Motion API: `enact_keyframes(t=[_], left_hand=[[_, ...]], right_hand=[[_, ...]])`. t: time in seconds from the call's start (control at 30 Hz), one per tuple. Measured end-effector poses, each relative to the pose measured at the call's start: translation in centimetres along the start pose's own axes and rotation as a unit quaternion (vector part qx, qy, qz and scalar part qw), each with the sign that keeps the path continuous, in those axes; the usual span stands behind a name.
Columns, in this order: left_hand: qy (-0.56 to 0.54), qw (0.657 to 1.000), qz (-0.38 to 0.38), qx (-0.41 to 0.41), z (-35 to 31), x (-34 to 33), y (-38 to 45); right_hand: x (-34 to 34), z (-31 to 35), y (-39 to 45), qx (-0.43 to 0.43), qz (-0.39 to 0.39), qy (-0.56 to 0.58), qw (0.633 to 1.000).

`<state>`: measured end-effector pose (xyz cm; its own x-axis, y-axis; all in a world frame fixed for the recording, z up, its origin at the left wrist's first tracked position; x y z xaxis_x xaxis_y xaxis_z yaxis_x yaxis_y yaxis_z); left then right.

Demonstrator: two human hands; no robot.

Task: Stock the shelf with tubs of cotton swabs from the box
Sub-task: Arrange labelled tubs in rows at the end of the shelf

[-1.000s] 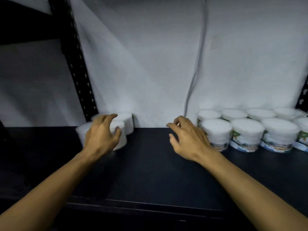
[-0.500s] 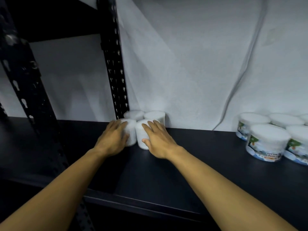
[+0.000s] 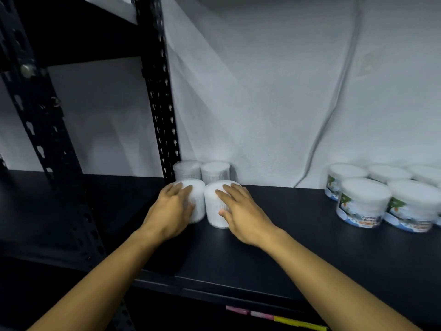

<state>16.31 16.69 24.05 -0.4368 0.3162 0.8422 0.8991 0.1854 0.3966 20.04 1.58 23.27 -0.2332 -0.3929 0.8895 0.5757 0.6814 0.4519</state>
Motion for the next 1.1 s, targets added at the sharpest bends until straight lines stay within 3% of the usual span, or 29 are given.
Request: enact_keyframes(t=[0.33, 0.7, 0.93, 1.1], left_hand=[[0.018, 0.999, 0.009, -0.05, -12.0, -1.6, -6.4], [0.029, 0.992, 0.041, -0.112, -20.0, -3.3, -9.0], [-0.021, 0.998, 0.057, -0.013, -19.5, -1.6, -7.1], [-0.063, 0.987, 0.137, 0.054, -19.1, -2.8, -5.3]], right_hand=[[5.9, -5.4, -11.3, -0.058, -0.006, 0.059, 0.997], [10.2, -9.2, -19.2, -0.114, 0.004, 0.022, 0.993], [12.8, -10.5, -18.9, -0.214, -0.008, 0.066, 0.975], [11.9, -11.4, -17.5, -0.281, 0.062, 0.075, 0.955]])
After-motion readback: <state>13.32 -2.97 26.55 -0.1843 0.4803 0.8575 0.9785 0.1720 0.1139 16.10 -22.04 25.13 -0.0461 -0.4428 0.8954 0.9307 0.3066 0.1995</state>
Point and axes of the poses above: each hand's wrist, its own y-axis towards the middle knuckle, its own x-axis out of the back of the hand, z = x × y, the point moved 9 cm from there along y, towards the middle knuckle, and after that the axes turned 8 degrees about -y, right-handed, at the moved point
